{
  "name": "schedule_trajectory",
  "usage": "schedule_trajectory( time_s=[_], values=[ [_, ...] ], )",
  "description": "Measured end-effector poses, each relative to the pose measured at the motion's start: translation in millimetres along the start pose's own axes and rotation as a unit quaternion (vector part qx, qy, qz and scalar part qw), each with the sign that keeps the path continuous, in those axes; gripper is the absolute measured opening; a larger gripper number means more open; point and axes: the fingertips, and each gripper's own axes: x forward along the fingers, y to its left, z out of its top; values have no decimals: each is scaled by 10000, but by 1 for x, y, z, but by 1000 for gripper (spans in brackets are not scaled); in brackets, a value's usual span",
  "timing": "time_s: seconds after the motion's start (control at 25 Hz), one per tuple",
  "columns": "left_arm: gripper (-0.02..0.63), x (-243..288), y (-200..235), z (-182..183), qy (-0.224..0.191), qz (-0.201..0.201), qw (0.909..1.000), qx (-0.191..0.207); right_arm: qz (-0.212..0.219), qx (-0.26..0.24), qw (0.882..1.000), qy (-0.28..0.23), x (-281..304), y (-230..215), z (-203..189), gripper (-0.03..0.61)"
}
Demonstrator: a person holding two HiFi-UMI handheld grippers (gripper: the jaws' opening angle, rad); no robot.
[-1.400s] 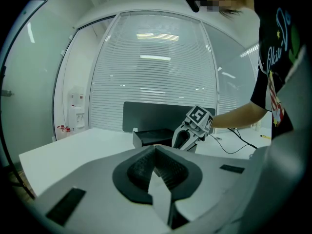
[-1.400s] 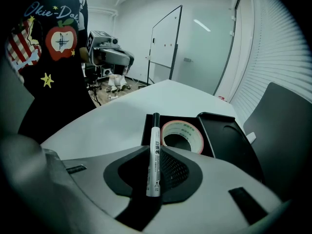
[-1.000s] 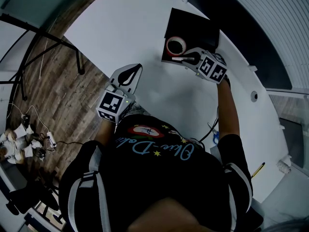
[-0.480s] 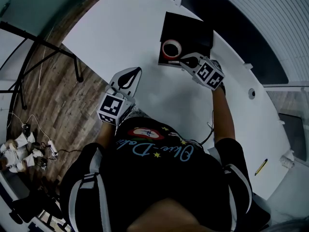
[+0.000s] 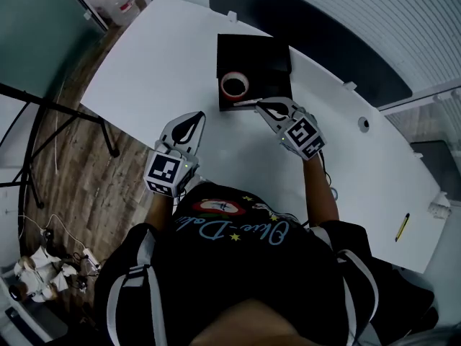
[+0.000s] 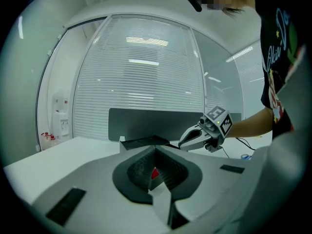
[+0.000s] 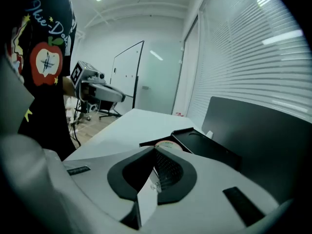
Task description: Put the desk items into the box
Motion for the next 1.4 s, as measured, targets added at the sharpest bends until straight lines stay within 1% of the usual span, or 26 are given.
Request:
schedule_trajectory(
  time_s=[0.16, 0.32, 0.56, 0.76, 0.84, 0.92, 0.96, 1.0, 1.08, 1.16, 1.24, 1.4],
  values=[
    [-3, 14, -7, 7, -16, -350, 9993, 142, -495, 416, 9972, -382, -28, -1, 9, 0],
    [-3, 28, -18, 9, 82, -698, 9973, 223, -1089, 849, 9881, -680, -60, -8, 7, 0],
    [-3, 57, -42, 12, 128, -1347, 9903, 317, -1887, 1093, 9749, -460, -104, -7, -14, 1],
    [-3, 77, -68, 18, 92, -1919, 9806, 382, -2553, 1409, 9560, -312, -144, -2, -38, 1],
    [-3, 84, -77, 15, 156, -2104, 9767, 389, -2806, 1506, 9477, -225, -160, 1, -49, 1],
    [-3, 88, -86, 11, 291, -2207, 9742, 367, -3060, 1618, 9381, -142, -176, 5, -59, 0],
    [-3, 90, -91, 10, 334, -2304, 9718, 378, -3203, 1685, 9322, -107, -184, 9, -64, 0],
    [-3, 92, -98, 9, 309, -2474, 9674, 435, -3356, 1757, 9254, -73, -192, 12, -67, 1],
    [-3, 97, -114, 7, 138, -2890, 9549, 667, -3645, 1891, 9118, 5, -208, 21, -73, 1],
    [-3, 99, -124, 2, 83, -3159, 9453, 811, -3871, 2000, 9001, 79, -221, 29, -78, 1],
    [-3, 101, -133, -1, 175, -3316, 9406, 713, -4081, 2083, 8887, 157, -229, 38, -82, 2],
    [-3, 105, -150, -10, 305, -3709, 9255, 707, -4462, 2231, 8658, 400, -240, 59, -91, 2]
  ],
)
